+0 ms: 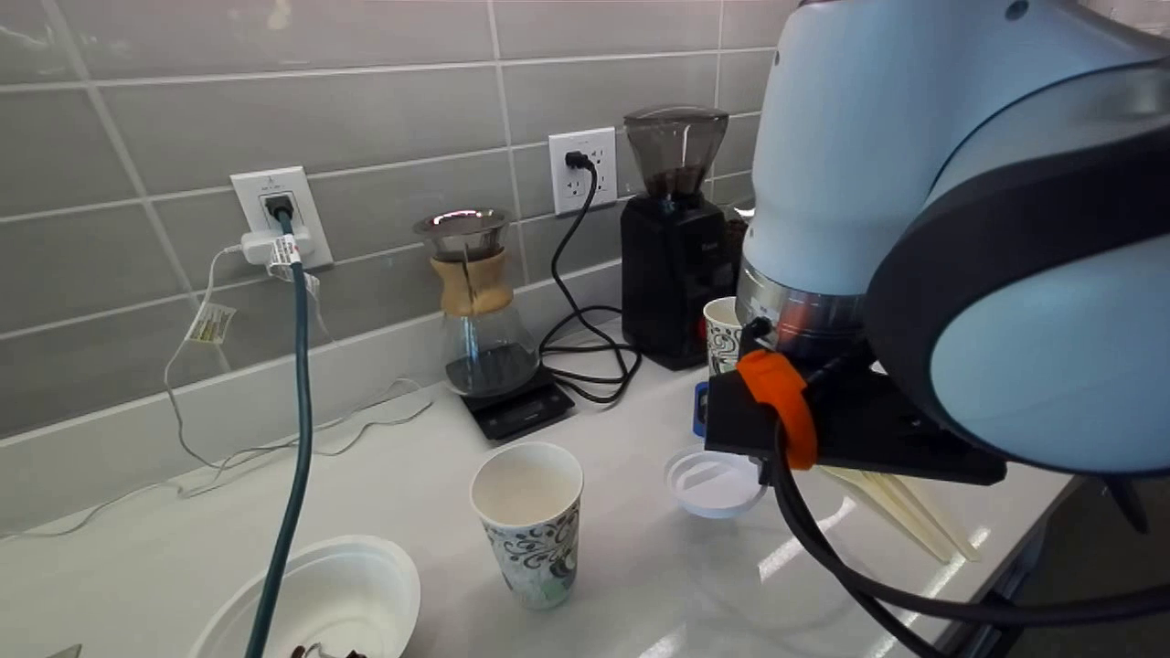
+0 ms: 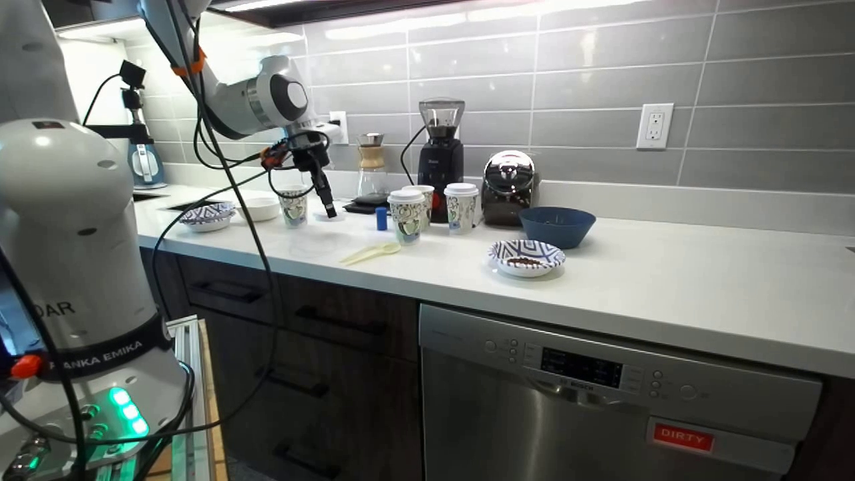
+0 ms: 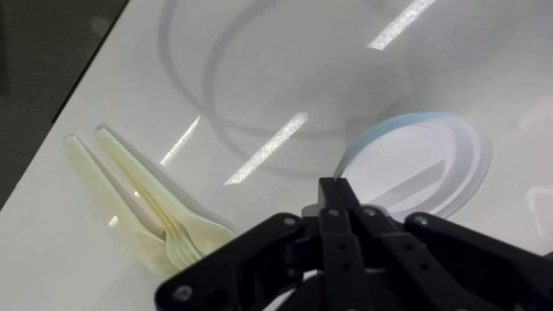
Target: Pick up the white paper cup lid on the left and move it to the right
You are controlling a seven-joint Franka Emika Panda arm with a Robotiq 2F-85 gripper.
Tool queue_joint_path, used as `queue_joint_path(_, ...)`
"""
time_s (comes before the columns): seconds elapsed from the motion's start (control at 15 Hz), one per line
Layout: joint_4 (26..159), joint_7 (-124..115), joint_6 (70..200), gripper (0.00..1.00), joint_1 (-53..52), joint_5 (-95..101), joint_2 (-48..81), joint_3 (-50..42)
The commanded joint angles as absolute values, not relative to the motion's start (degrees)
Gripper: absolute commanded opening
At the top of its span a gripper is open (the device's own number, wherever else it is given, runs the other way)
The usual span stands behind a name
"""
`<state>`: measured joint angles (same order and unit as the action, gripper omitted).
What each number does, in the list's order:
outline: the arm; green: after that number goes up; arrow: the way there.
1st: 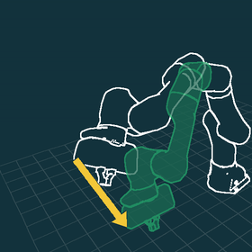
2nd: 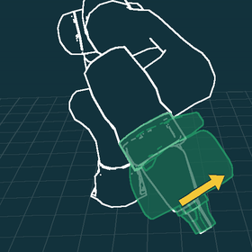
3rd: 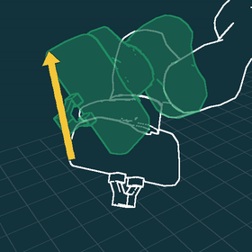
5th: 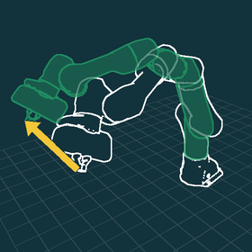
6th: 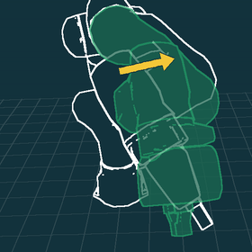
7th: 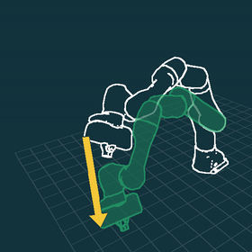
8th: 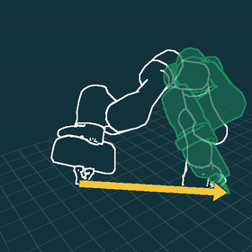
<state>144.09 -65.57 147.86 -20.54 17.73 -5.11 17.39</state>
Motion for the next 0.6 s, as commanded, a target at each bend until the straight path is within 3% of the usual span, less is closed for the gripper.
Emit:
queue_joint_path(0.0, 146.6, -67.0, 151.0, 0.0, -17.9, 22.0, -5.8, 19.0)
queue_joint_path(0.4, 147.6, -67.3, 158.4, 0.0, -17.3, 26.9, -2.8, 17.8)
queue_joint_path(0.47, 147.4, -66.7, 158.8, 0.26, -17.4, 27.2, -2.2, 17.7)
queue_joint_path(0.53, 147.4, -66.6, 158.9, 0.28, -17.4, 27.7, -2.0, 17.6)
